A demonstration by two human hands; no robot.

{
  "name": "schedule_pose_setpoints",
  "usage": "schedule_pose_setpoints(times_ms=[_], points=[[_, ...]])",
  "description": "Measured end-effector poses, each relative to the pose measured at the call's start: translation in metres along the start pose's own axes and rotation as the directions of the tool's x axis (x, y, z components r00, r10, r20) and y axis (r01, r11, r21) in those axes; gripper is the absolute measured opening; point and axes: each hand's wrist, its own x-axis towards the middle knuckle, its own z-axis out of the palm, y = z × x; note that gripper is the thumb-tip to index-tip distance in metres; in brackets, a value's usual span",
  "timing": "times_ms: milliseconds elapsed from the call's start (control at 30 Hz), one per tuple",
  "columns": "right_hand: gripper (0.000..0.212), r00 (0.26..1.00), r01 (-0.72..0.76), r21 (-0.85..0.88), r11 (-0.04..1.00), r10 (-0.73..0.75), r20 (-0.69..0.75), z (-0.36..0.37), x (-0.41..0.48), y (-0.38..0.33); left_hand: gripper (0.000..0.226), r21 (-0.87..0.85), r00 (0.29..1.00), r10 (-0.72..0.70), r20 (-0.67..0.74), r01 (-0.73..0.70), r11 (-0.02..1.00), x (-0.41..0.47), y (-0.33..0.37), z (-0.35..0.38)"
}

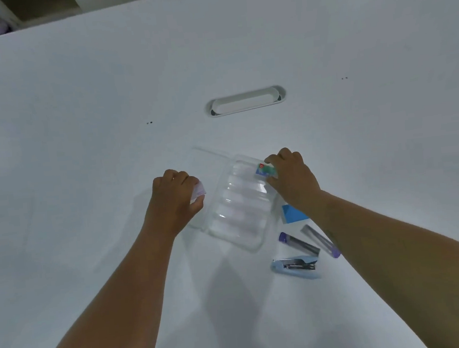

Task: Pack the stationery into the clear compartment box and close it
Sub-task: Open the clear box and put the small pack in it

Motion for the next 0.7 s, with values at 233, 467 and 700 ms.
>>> schedule_pose_setpoints(times_ms=[233, 467, 700], points=[[0.038, 0.994, -0.102, 0.191, 0.976, 0.105, -0.009, 0.003, -0.008, 0.009, 0.021, -0.122, 1.0, 0.029, -0.001, -0.029, 0.992, 0.03, 0.026, 0.006], [0.035, 0.994, -0.105, 0.201, 0.974, 0.096, 0.052, -0.007, -0.002, 0.026, 0.026, -0.143, 0.982, 0.178, 0.061, -0.168, 0.975, 0.075, 0.067, 0.016], [0.037, 0.996, -0.056, 0.201, 0.978, 0.039, 0.084, -0.008, 0.0, 0.038, 0.03, -0.136, 0.956, 0.245, 0.161, -0.225, 0.965, 0.097, 0.087, 0.022]])
